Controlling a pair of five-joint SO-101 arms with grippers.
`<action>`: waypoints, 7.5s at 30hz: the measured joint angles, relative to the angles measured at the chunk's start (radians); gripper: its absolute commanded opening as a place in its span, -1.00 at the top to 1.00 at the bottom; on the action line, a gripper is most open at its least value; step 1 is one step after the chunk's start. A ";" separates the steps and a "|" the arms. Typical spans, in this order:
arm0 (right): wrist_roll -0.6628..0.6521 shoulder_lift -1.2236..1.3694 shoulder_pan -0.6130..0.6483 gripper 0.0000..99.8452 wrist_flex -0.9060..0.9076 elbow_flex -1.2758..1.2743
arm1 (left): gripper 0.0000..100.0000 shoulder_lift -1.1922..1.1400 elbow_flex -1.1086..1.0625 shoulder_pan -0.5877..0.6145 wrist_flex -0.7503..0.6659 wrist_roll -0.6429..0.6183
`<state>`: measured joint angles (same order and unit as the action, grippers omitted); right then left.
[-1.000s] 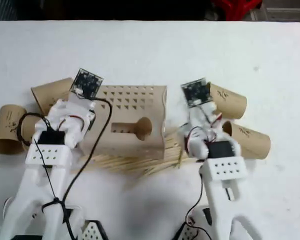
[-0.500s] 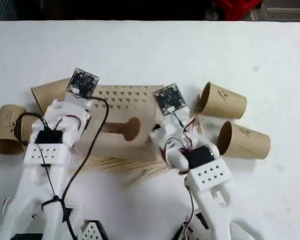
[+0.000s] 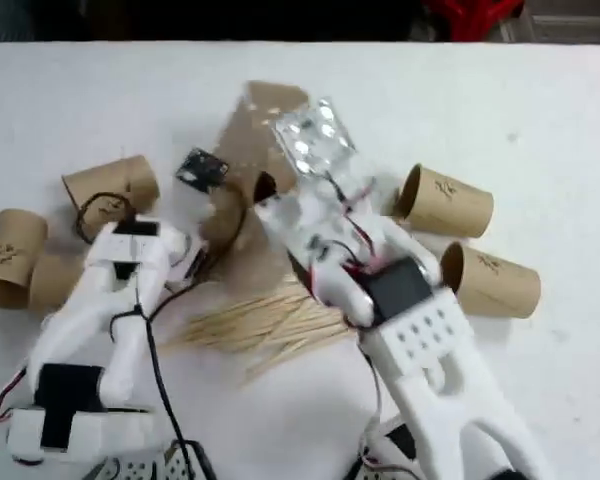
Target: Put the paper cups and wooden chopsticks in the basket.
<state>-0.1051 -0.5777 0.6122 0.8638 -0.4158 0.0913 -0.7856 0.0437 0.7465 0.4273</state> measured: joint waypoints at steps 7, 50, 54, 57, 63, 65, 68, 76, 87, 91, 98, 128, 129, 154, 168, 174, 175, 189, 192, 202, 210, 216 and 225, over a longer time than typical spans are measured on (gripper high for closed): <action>0.000 0.190 0.074 0.70 0.015 0.110 | 0.69 -0.127 0.112 -0.020 0.064 0.000; -0.313 -0.035 -0.882 0.69 0.215 -0.140 | 0.59 -0.198 0.535 -0.316 0.077 -0.405; -0.315 -0.035 -0.881 0.69 0.215 -0.149 | 0.60 -0.187 0.491 -0.288 0.075 -0.376; -0.316 -0.035 -0.884 0.69 0.215 -0.153 | 0.60 -0.173 0.451 -0.258 0.074 -0.358; -0.316 -0.035 -0.884 0.69 0.215 -0.153 | 0.60 -0.170 0.339 -0.180 0.021 -0.288; -0.316 -0.035 -0.885 0.69 0.215 -0.153 | 0.60 -0.170 0.315 -0.155 0.015 -0.279; -0.316 -0.035 -0.884 0.69 0.215 -0.153 | 0.63 -0.207 0.241 -0.140 0.025 -0.273; -0.316 -0.035 -0.884 0.69 0.215 -0.153 | 0.64 -0.203 0.207 -0.150 0.021 -0.272; -0.287 -0.035 -0.887 0.69 0.215 -0.153 | 0.63 -0.097 0.241 -0.152 0.043 -0.270; -0.285 -0.035 -0.891 0.69 0.245 -0.153 | 0.62 0.052 0.351 -0.218 0.066 -0.270; -0.285 -0.186 -0.891 0.69 0.146 -0.339 | 0.49 0.008 0.574 -0.367 0.072 -0.336; -0.287 -0.520 -0.888 0.69 0.025 -0.775 | 0.49 -0.443 0.954 -0.390 0.117 -0.451; -0.287 -0.520 -0.888 0.69 0.018 -0.781 | 0.49 -0.443 0.954 -0.390 0.117 -0.451; -0.285 -0.359 -0.522 0.69 0.129 -0.477 | 0.49 -0.029 0.740 -0.002 0.356 -0.361; -0.129 0.150 -0.296 0.70 -0.229 -0.278 | 0.49 0.459 -0.232 0.365 -0.155 -0.213; -0.129 0.318 -0.345 0.70 -0.373 -0.276 | 0.49 0.493 -0.377 0.370 -0.298 -0.190; -0.129 0.344 -0.341 0.70 -0.385 -0.276 | 0.49 0.494 -0.385 0.367 -0.305 -0.175; -0.247 0.523 -0.259 0.70 -0.394 -0.227 | 0.49 0.494 -0.391 0.347 -0.310 -0.143; -0.250 0.534 -0.247 0.70 -0.387 -0.227 | 0.49 0.494 -0.391 0.347 -0.310 -0.143; -0.253 0.539 -0.114 0.70 -0.385 -0.273 | 0.49 0.494 -0.391 0.347 -0.310 -0.143; -0.252 0.589 -0.107 0.70 -0.359 -0.325 | 0.49 0.494 -0.391 0.347 -0.310 -0.143; -0.253 0.589 -0.109 0.70 -0.359 -0.327 | 0.49 0.494 -0.390 0.345 -0.310 -0.143; -0.253 0.460 -0.107 0.70 -0.252 -0.327 | 0.49 0.494 -0.390 0.347 -0.310 -0.143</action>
<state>-0.3583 -0.1174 0.5048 0.6122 -0.7426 0.5854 -1.1753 0.3905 0.4365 0.2846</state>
